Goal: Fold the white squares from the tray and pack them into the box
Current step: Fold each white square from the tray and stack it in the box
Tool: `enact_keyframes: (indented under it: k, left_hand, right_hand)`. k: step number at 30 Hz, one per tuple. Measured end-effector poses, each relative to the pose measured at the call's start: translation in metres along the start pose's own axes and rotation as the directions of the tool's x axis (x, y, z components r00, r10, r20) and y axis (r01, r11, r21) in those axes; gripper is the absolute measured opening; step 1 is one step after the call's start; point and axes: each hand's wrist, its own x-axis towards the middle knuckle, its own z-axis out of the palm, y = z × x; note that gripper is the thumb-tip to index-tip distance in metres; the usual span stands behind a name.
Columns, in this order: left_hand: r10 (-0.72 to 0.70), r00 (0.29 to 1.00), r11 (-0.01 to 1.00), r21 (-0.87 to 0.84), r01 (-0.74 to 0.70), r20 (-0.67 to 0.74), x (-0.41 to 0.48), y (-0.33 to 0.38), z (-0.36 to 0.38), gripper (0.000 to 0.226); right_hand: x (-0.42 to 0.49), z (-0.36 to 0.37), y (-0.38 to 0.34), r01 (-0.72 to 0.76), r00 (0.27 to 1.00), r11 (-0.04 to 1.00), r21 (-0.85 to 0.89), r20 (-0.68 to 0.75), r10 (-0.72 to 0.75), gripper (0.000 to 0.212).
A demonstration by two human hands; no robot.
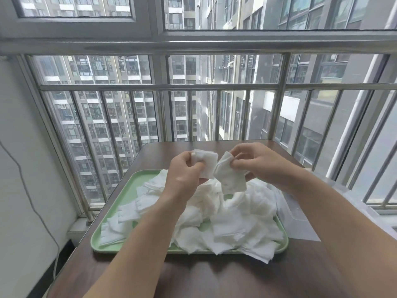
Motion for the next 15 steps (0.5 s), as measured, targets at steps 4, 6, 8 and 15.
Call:
enact_keyframes:
  k: [4, 6, 8, 15]
  left_hand:
    - [-0.005, 1.0, 0.999, -0.052, 0.006, 0.021, 0.0, -0.004, 0.001, 0.011]
    - [-0.012, 0.999, 0.998, -0.069, 0.015, 0.035, 0.0, -0.005, 0.002, 0.013]
    - [-0.022, 0.998, 0.997, -0.077, 0.026, 0.059, -0.001, -0.005, 0.003, 0.017]
    - [0.001, 0.979, 1.0, -0.022, 0.004, 0.205, -0.008, -0.001, 0.008, 0.022]
  right_hand:
    - [0.002, -0.001, 0.005, 0.005, 0.995, 1.0, -0.002, -0.098, -0.005, 0.009]
    - [0.001, -0.002, 0.005, 0.024, 0.993, 0.999, 0.047, -0.116, -0.018, 0.012]
    - [0.0, -0.004, 0.004, 0.051, 0.993, 0.99, 0.129, -0.112, -0.037, 0.016]
    - [0.001, -0.008, -0.006, 0.038, 0.999, 0.987, 0.158, 0.029, -0.043, 0.021]
